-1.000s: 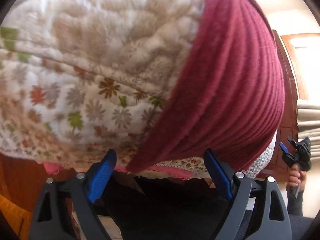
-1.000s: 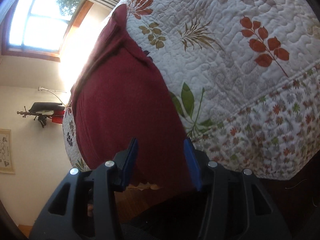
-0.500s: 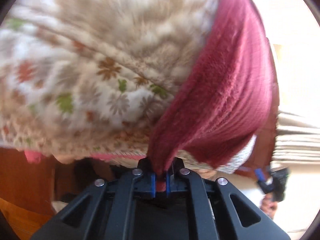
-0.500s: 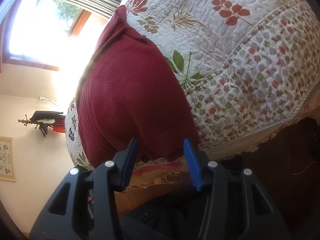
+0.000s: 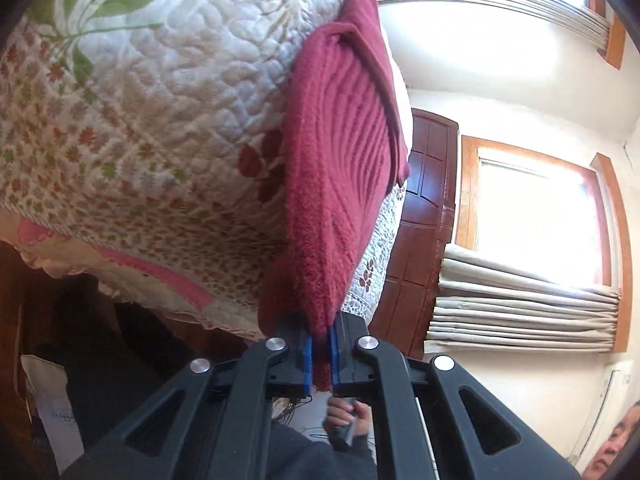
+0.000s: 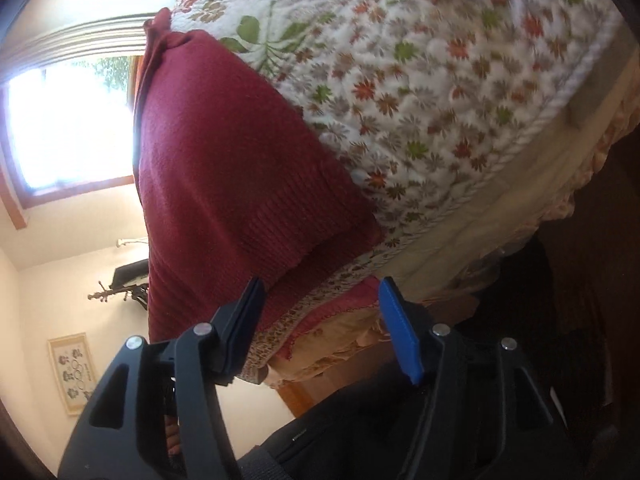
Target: Fold small clothes
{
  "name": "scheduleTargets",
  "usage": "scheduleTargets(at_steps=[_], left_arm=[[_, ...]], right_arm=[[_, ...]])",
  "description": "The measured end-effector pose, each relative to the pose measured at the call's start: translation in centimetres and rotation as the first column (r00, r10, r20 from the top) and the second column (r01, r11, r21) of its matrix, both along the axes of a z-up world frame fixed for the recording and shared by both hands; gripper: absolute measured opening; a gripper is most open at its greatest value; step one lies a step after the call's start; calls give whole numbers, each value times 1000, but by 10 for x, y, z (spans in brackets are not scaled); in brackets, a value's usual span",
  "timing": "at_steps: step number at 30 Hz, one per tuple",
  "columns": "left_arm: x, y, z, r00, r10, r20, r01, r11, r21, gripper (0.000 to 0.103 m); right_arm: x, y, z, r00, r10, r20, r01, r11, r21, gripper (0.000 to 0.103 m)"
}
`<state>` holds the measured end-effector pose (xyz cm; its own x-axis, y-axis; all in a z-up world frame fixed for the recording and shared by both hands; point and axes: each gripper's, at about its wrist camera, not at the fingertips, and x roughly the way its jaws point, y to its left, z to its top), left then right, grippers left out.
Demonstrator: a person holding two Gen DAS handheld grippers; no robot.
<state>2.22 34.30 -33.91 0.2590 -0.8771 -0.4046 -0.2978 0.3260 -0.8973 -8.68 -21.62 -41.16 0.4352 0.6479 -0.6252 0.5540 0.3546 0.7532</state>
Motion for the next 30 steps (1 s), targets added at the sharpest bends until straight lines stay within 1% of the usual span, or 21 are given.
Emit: scheduleTargets(at_steps=[3,4,6,9,13,15,18,22,23,24,25,26,27,28,29,30], left_arm=[[4,-7,9,1000,-10,-9,10,1000,-18,6],[6,-9,14,1000,-13,-8,12,1000,-24,6],[12,-10,23,1000,-21,0,21,999,-30,6],[17,-13,42,999,-36,17,37,998,-53,6],[24,-22,67,998,-55,44,59,993,-99,6],[27,-27,77,996,-69,62,75,992,-103,6],[31,-31,86,994,-82,72,90,990,-104,6],[33,-33,87,993,-89,73,96,990,-107,6],[33,-33,86,994,-88,72,95,989,-110,6],[33,-33,85,994,-87,72,95,989,-113,6],[32,-33,85,994,-85,73,93,989,-115,6],[31,-32,84,994,-79,73,87,989,-119,6],[30,-29,82,995,-74,73,82,989,-122,6],[28,-27,81,995,-67,74,75,989,-126,6],[26,-25,75,996,-56,72,65,989,-130,6],[23,-21,70,997,-45,67,54,989,-134,6]], right_arm=[[-5,9,-31,997,-76,-8,76,989,126,65],[-6,12,-38,995,-98,-5,98,982,161,65],[-6,20,-47,991,-134,10,129,968,216,68],[-4,32,-54,985,-171,32,156,951,267,70],[-2,42,-55,974,-218,68,186,931,315,73],[-2,45,-56,965,-247,82,206,918,340,73],[-3,48,-60,951,-295,91,243,897,370,74],[0,42,-74,933,-350,84,284,860,425,74],[1,42,-78,929,-362,76,297,851,432,72],[0,40,-81,923,-377,70,310,840,445,64],[1,39,-83,918,-392,67,321,829,458,59],[1,36,-82,912,-404,71,328,823,463,48],[0,33,-79,909,-408,79,330,824,461,34],[-1,28,-77,909,-409,82,332,829,450,27],[-3,24,-73,908,-411,83,339,836,431,8],[-5,20,-67,905,-417,88,348,841,414,7]])
